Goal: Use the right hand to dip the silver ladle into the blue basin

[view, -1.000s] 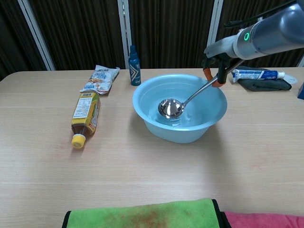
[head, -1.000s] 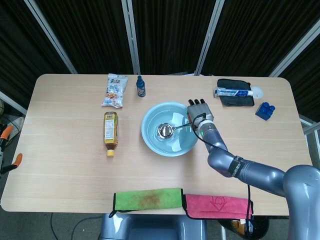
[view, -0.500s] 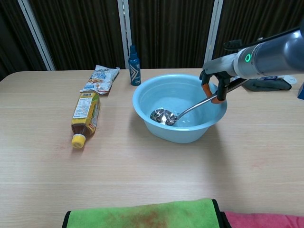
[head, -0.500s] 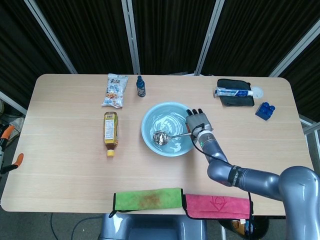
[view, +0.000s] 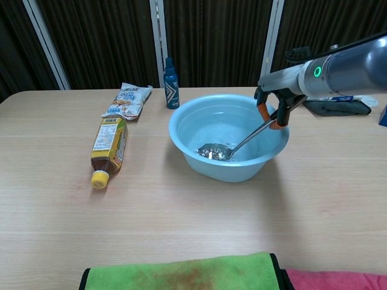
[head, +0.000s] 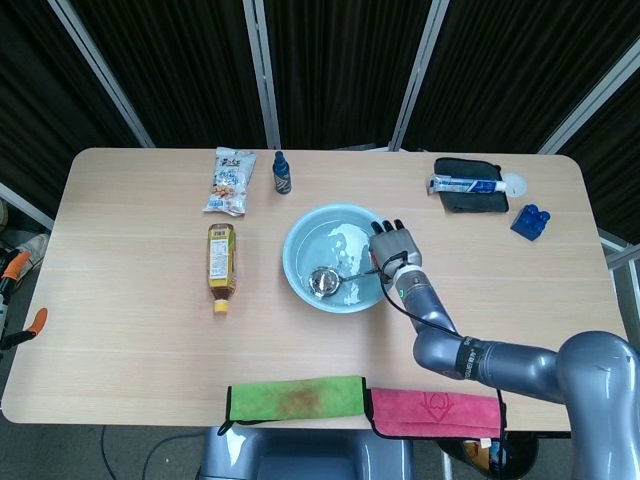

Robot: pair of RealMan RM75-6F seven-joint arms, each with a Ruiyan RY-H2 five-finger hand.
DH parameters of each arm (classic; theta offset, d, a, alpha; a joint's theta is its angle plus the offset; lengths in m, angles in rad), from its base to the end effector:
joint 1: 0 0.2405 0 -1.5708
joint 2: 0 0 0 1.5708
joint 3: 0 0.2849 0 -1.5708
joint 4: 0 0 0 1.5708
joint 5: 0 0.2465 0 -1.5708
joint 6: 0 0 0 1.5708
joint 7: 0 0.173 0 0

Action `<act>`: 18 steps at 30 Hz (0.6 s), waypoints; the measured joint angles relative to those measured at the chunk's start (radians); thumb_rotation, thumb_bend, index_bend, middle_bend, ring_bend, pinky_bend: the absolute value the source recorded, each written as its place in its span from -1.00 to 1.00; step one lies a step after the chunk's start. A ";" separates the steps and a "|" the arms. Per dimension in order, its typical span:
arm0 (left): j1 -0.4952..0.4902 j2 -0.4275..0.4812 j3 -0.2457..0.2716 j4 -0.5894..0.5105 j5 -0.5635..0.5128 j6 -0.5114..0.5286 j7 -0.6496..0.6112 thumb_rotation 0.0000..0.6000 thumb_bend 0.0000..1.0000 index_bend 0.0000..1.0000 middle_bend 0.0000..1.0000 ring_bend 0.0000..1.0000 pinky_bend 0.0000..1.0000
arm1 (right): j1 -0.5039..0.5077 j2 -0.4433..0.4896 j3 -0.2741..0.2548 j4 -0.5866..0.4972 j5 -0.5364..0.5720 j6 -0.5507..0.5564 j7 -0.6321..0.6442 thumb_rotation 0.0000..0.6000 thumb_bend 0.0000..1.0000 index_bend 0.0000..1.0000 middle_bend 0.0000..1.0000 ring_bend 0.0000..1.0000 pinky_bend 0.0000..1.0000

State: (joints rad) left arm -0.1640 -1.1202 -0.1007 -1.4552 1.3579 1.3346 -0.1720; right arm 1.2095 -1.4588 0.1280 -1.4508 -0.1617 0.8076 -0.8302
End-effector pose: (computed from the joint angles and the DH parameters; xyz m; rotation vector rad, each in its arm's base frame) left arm -0.3955 0.2599 0.1576 -1.3008 -0.9987 -0.8695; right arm -0.1117 -0.4781 -0.0502 1.8613 -0.9943 0.4255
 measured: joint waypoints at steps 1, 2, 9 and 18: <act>0.000 -0.001 0.000 0.000 0.000 0.000 0.002 0.93 -0.23 -1.00 -1.00 -1.00 -1.00 | 0.002 0.007 0.001 -0.012 0.000 0.014 -0.001 1.00 0.62 0.36 -0.91 -1.00 -1.00; -0.001 -0.002 0.001 -0.001 0.000 -0.001 0.003 0.94 -0.23 -1.00 -1.00 -1.00 -1.00 | 0.004 0.013 0.002 -0.023 0.001 0.022 -0.001 1.00 0.62 0.36 -0.91 -1.00 -1.00; 0.000 -0.004 0.002 -0.004 -0.002 0.000 0.023 0.93 -0.23 -1.00 -1.00 -1.00 -1.00 | 0.026 0.077 0.011 -0.111 0.037 0.048 -0.015 1.00 0.61 0.36 -0.90 -1.00 -1.00; 0.002 -0.001 0.008 -0.024 0.002 -0.002 0.025 0.93 -0.23 -1.00 -1.00 -1.00 -1.00 | 0.058 0.179 0.017 -0.212 0.108 0.076 -0.042 1.00 0.61 0.36 -0.90 -1.00 -1.00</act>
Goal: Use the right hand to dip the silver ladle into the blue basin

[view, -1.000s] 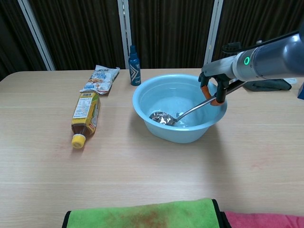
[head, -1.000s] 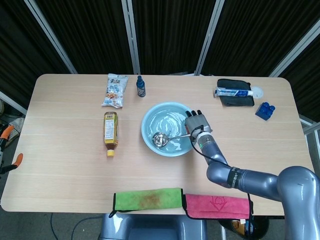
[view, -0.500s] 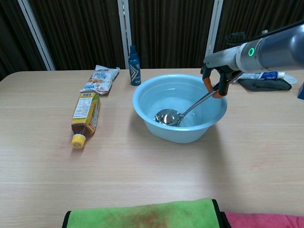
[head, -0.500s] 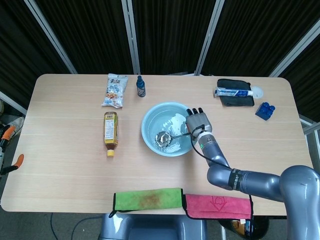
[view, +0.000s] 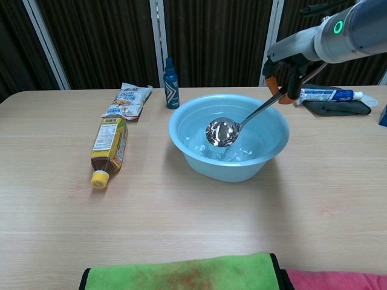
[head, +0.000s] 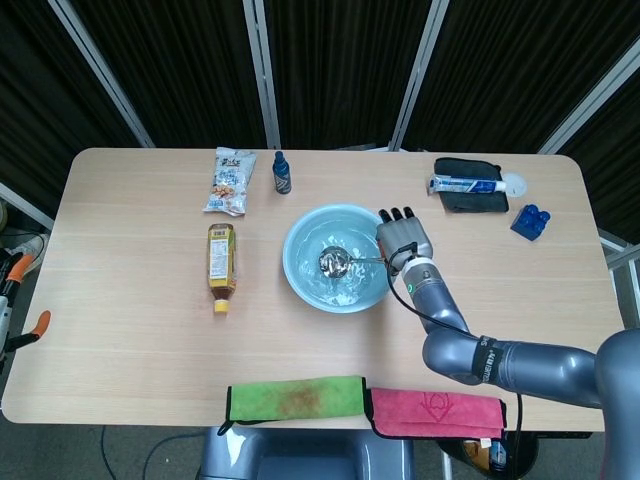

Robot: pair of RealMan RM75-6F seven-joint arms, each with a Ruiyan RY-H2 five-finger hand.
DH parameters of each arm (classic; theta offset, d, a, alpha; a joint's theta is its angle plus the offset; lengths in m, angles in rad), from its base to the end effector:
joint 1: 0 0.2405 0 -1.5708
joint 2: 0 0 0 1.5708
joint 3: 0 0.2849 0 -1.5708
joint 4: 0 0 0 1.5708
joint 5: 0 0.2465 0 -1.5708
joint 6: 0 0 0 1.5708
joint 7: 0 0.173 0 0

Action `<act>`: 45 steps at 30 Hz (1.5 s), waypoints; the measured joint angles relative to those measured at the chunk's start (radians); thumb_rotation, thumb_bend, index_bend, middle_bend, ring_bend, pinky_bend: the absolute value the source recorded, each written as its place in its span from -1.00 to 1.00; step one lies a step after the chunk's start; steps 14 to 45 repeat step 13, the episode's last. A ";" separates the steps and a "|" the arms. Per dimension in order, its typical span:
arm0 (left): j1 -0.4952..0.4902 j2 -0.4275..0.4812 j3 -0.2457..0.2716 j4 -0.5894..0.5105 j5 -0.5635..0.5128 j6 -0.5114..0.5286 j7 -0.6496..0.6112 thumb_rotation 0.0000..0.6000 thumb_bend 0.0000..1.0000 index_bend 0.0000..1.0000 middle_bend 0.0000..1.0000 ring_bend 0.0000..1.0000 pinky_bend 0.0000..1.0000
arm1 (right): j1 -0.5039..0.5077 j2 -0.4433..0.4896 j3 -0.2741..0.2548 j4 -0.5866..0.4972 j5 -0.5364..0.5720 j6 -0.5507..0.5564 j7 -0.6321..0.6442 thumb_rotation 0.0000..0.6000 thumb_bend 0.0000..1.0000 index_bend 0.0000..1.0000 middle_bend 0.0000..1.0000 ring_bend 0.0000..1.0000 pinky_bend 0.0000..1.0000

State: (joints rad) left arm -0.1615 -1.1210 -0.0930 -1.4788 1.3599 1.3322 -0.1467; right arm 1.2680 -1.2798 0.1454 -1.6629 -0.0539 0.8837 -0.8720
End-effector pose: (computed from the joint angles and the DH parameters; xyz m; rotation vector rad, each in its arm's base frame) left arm -0.3916 0.2562 0.1511 -1.3144 -1.0079 -0.8582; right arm -0.0834 -0.4693 0.0041 1.8270 -0.9797 0.4353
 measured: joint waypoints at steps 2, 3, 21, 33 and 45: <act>-0.002 0.001 0.002 -0.001 0.003 -0.004 -0.001 0.93 -0.23 -1.00 -1.00 -1.00 -1.00 | 0.006 0.025 0.001 -0.027 0.012 0.011 -0.005 1.00 0.61 0.36 -0.90 -1.00 -1.00; -0.003 0.001 0.003 -0.001 0.004 -0.007 -0.002 0.93 -0.23 -1.00 -1.00 -1.00 -1.00 | 0.009 0.036 0.002 -0.039 0.018 0.015 -0.007 1.00 0.61 0.36 -0.90 -1.00 -1.00; -0.003 0.003 0.009 -0.007 0.020 -0.001 -0.006 0.93 -0.23 -1.00 -1.00 -1.00 -1.00 | 0.045 0.135 0.010 -0.181 0.083 0.098 -0.043 1.00 0.61 0.36 -0.89 -1.00 -1.00; -0.003 0.003 0.009 -0.007 0.020 -0.001 -0.006 0.93 -0.23 -1.00 -1.00 -1.00 -1.00 | 0.045 0.135 0.010 -0.181 0.083 0.098 -0.043 1.00 0.61 0.36 -0.89 -1.00 -1.00; -0.003 0.003 0.009 -0.007 0.020 -0.001 -0.006 0.93 -0.23 -1.00 -1.00 -1.00 -1.00 | 0.045 0.135 0.010 -0.181 0.083 0.098 -0.043 1.00 0.61 0.36 -0.89 -1.00 -1.00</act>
